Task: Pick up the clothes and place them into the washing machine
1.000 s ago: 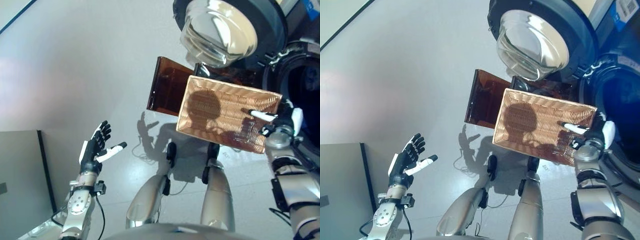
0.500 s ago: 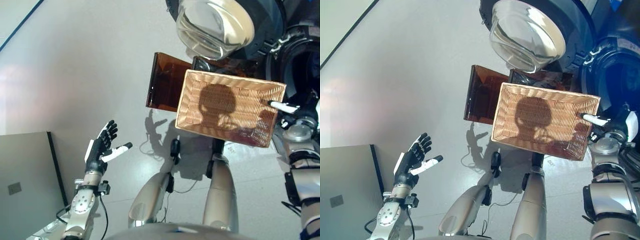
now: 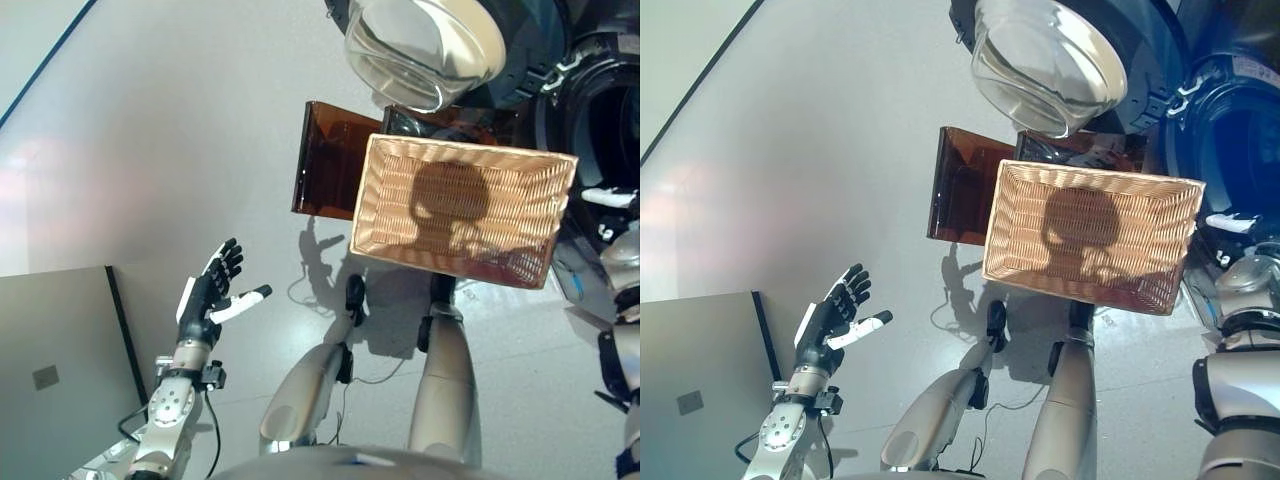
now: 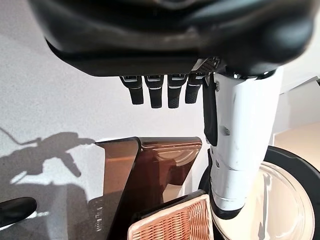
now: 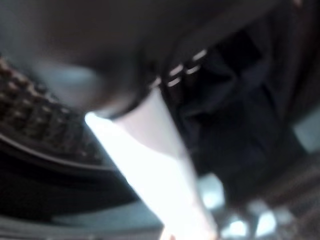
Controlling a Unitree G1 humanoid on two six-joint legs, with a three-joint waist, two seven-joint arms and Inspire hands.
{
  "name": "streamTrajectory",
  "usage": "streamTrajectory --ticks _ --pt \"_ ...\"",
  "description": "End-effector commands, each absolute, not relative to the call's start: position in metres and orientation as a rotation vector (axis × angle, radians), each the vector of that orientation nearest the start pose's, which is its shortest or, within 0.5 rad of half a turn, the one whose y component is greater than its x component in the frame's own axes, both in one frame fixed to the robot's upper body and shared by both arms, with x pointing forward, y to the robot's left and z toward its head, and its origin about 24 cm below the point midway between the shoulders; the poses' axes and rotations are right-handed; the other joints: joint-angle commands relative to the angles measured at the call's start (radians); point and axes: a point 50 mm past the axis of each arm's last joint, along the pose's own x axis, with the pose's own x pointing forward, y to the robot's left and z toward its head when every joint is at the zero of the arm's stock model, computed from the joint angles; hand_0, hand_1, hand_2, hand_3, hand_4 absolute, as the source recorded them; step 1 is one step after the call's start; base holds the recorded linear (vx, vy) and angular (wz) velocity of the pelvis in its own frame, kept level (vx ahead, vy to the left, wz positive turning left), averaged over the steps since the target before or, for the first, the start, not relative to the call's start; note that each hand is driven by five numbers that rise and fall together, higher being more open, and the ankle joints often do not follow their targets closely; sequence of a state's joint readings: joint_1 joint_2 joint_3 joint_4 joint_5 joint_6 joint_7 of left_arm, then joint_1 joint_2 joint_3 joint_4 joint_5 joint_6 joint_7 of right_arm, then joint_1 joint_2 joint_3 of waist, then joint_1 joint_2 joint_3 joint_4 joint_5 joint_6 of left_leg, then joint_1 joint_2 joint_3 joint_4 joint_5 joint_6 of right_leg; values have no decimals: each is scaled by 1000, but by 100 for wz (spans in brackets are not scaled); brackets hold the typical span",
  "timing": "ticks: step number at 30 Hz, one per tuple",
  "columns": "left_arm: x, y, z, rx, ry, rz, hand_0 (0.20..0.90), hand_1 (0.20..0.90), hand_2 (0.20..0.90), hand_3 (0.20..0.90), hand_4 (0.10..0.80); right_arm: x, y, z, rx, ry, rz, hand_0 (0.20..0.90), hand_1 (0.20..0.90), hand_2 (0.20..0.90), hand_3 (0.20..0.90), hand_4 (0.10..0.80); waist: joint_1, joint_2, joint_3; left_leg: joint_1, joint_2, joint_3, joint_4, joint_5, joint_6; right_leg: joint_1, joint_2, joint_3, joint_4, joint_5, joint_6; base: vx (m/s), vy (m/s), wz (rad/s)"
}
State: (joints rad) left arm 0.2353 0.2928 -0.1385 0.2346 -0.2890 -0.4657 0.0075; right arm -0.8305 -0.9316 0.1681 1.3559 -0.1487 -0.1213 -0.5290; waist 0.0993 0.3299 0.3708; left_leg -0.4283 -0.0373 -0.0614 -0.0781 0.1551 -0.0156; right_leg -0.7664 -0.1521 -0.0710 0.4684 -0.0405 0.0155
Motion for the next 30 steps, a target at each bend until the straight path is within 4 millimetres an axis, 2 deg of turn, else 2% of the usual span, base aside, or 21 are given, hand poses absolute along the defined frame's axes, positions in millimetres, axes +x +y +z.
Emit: streamTrajectory --ticks 1,7,13,15,21,22,26,27,30 --pt "188 220 14 38 -121 42 900 900 900 900 800 269 -457 220 -1234 76 -1168 900 900 900 900 800 2 11 -56 -10 -14 -16 -9 -56 -55 51 16 0 -127 7 42 0 0 0" --pt "190 222 15 51 -129 54 900 900 900 900 800 278 -446 223 -1224 -15 -1175 900 900 900 900 800 -7 3 -55 -12 -13 -20 -9 -57 -55 49 19 -4 -129 12 44 0 0 0" --pt "190 222 13 53 -131 69 900 900 900 900 800 283 -438 205 -1176 -31 -1135 900 900 900 900 800 -11 -6 -51 0 -13 -26 -9 -61 -53 62 15 -12 -123 4 46 9 4 4" --pt "191 222 13 56 -133 70 900 900 900 900 800 285 -433 192 -1152 -25 -1106 900 900 900 900 800 -13 -12 -52 7 -12 -28 -9 -63 -52 70 13 -17 -123 4 47 22 13 5" --pt "192 224 14 64 -143 82 900 900 900 900 800 294 -415 169 -1085 -58 -1025 900 900 900 900 800 -13 -34 -59 17 -10 -33 -9 -63 -48 82 14 -23 -126 7 48 6 3 1" --pt "192 223 12 62 -138 89 900 900 900 900 800 297 -404 158 -1037 -87 -985 900 900 900 900 800 -17 -48 -59 25 -9 -38 -9 -65 -46 95 13 -29 -131 9 49 22 3 4" --pt "192 222 10 64 -135 84 900 900 900 900 800 297 -396 143 -1002 -89 -948 900 900 900 900 800 -20 -65 -66 34 -6 -43 -9 -68 -45 114 11 -40 -143 11 51 33 7 9" --pt "191 222 9 67 -130 87 900 900 900 900 800 296 -388 128 -984 -85 -912 900 900 900 900 800 -22 -80 -69 43 -6 -47 -9 -73 -42 130 10 -47 -148 8 52 29 12 6" --pt "189 225 6 83 -119 95 900 900 900 900 800 297 -378 117 -968 -88 -867 900 900 900 900 800 -22 -94 -76 51 -6 -54 -9 -77 -40 146 9 -51 -160 13 54 24 17 6"
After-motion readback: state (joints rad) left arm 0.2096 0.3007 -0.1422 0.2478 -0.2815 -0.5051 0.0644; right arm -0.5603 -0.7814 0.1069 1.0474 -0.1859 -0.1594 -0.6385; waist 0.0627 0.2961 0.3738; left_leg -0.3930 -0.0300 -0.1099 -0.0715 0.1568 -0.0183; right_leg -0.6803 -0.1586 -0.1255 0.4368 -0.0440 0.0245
